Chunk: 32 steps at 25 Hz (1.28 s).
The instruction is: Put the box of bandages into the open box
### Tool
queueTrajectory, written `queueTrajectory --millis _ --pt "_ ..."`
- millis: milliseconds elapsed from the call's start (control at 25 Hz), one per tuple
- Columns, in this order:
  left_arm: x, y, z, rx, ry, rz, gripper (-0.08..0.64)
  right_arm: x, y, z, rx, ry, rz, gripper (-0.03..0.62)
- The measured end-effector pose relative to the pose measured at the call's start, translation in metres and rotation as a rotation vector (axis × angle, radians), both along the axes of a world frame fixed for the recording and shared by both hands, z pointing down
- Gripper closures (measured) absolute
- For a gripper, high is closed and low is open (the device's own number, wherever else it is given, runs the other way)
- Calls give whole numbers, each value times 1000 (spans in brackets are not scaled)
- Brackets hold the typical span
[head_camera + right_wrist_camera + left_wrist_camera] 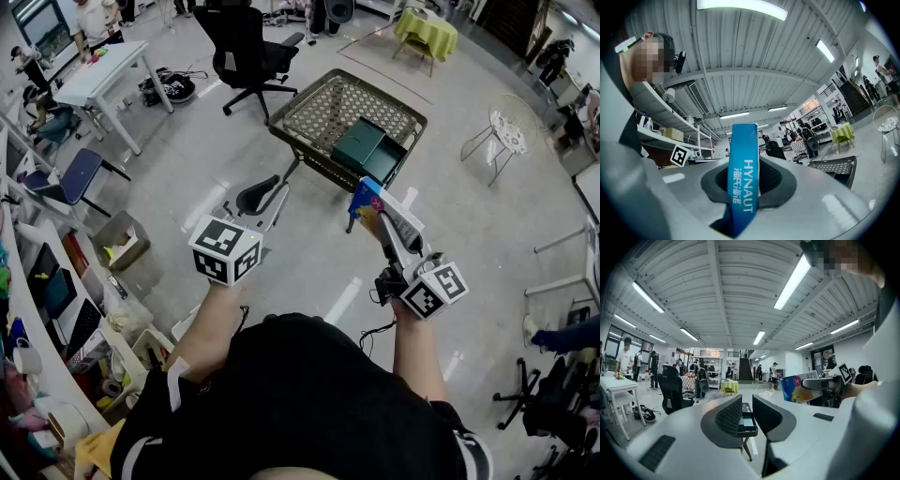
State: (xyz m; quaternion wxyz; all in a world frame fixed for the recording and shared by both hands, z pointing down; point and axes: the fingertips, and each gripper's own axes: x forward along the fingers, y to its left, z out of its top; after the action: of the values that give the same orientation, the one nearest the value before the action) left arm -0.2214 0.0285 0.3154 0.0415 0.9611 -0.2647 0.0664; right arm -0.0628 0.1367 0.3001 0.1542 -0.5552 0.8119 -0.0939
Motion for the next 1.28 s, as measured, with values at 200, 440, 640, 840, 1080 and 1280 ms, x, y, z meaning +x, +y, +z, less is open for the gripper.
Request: queueTrajectory --millis 200,440,640,840,1080,1280 --pt "1 -8 2 11 -16 -25 489 6 2 4 -4 6 11 512" --pt "2 -10 10 0 -26 -28 489 9 2 7 -11 12 14 512" --pt "9 -11 13 -4 -33 -25 489 14 2 9 -21 14 17 512" --pt "18 -12 19 -19 -34 -29 489 22 2 12 -23 24 10 511" --pt "38 -2 22 -17 -31 -44 489 49 14 12 -16 23 20 509" --pt "58 7 28 -36 -30 -49 489 70 28 16 -20 15 24 509"
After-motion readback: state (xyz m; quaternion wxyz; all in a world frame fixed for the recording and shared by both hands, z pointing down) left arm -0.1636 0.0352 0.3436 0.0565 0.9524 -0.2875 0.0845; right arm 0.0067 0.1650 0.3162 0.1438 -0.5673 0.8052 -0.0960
